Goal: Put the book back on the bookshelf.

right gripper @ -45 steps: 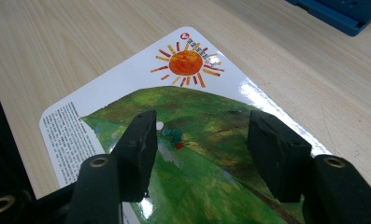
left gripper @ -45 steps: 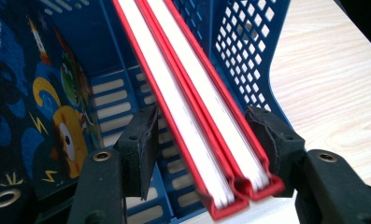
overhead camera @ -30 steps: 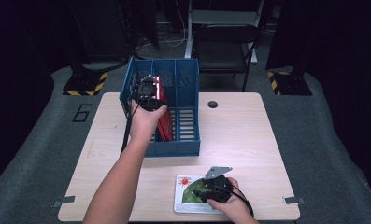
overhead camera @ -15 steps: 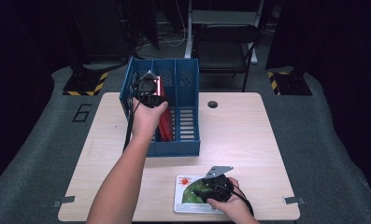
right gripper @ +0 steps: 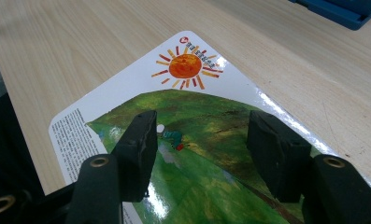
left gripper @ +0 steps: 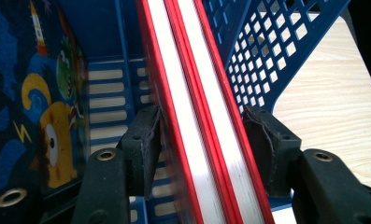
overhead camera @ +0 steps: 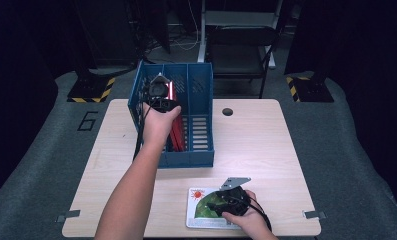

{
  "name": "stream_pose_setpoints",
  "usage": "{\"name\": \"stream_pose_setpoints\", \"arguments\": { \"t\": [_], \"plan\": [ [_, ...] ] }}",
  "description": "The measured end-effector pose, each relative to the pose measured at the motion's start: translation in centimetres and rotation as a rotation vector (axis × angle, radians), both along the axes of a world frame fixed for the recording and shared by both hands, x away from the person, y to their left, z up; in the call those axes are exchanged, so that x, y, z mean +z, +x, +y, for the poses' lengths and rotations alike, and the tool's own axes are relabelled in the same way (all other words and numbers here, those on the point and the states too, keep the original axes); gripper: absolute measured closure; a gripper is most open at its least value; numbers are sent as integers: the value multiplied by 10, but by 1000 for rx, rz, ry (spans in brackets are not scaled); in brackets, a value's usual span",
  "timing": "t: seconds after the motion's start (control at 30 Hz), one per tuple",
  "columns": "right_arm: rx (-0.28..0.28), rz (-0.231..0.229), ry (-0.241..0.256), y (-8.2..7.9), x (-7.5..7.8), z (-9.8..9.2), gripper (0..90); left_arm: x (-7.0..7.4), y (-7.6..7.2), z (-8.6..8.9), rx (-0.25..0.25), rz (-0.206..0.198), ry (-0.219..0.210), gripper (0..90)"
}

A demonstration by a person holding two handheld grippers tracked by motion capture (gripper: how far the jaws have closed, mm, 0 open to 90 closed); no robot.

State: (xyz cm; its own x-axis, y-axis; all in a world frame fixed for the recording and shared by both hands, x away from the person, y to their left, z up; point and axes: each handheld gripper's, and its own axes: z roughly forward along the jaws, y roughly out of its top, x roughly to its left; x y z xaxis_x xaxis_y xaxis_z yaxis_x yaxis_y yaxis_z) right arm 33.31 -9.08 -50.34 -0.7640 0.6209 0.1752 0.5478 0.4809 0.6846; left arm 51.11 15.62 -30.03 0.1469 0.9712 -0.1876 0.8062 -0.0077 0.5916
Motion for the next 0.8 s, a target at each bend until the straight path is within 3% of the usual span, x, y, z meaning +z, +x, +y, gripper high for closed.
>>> {"name": "stream_pose_setpoints", "arguments": {
  "t": [0.33, 0.43, 0.7, 0.8],
  "plan": [
    [7, -5, 3, 1, 0, -1, 427, 1, -2, -10, -12, -8, 19, 479],
    [12, 4, 3, 1, 0, -1, 427, 1, -2, -12, -24, -1, 50, 489],
    [11, -1, 1, 1, 0, -1, 427, 3, -5, -7, -8, 2, 71, 542],
    [4, -5, 6, 1, 0, -1, 427, 5, -5, -2, 13, 1, 60, 542]
  ]
}}
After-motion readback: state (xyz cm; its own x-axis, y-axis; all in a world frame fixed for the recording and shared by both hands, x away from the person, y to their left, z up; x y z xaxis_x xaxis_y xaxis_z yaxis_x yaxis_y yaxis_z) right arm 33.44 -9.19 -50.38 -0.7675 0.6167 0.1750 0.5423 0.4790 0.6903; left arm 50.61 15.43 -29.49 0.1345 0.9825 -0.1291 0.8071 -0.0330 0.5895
